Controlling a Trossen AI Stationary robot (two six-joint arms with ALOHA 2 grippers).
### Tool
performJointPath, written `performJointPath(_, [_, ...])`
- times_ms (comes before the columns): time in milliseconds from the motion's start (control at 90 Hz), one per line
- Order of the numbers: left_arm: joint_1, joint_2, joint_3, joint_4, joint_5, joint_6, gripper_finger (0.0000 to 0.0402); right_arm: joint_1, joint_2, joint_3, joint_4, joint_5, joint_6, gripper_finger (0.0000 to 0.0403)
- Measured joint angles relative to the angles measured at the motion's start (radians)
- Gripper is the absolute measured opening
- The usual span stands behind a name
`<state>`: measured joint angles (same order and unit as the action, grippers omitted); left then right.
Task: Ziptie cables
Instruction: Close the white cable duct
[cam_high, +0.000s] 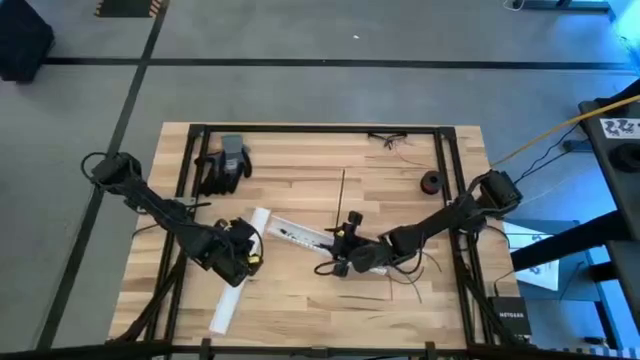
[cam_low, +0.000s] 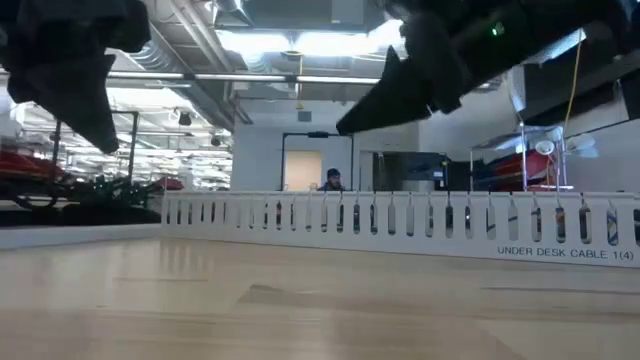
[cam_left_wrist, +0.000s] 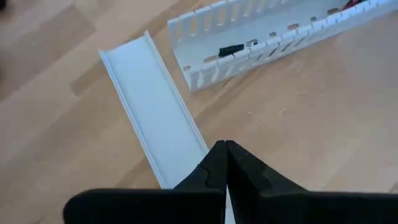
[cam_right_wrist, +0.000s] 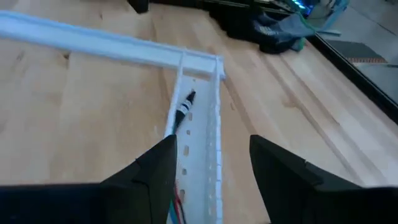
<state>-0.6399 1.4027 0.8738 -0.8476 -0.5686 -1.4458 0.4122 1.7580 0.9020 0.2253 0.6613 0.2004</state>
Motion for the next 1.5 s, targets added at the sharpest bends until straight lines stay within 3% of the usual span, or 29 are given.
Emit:
performJointPath(167, [0.033, 0.002, 0.000, -0.002, 0.010, -0.014, 0.0019, 0.000, 0.017, 0.001, 0.008, -0.062, 0.027, 0.0195])
performJointPath(411, [0.118, 0.010, -0.004, -0.119, 0.038, 0.000, 0.0119, 0.000, 0.069, 0.000, 0.017, -0.106, 0.028, 0.0195])
performJointPath(611, [0.166, 0.014, -0.134, -0.025, 0.145, -0.039, 0.0159, 0.000, 0.074, -0.027, 0.049, -0.096, 0.031, 0.0195])
performJointPath(889, [0.183, 0.009, -0.312, 0.278, 0.165, -0.034, 0.0134, -0.042, 0.074, -0.100, 0.176, -0.140, 0.067, 0.0195])
performJointPath(1078, [0.183, 0.008, -0.349, 0.296, 0.156, -0.021, 0.0104, -0.042, 0.074, -0.100, 0.178, -0.138, 0.068, 0.0195])
performJointPath(1267, [0.184, 0.008, -0.357, 0.304, 0.143, 0.028, 0.0014, -0.042, 0.074, -0.100, 0.177, -0.136, 0.065, 0.0195])
performJointPath(1500, [0.159, -0.018, -0.288, 0.200, 0.157, 0.058, 0.0003, -0.041, 0.074, -0.100, 0.187, -0.144, 0.065, 0.0195])
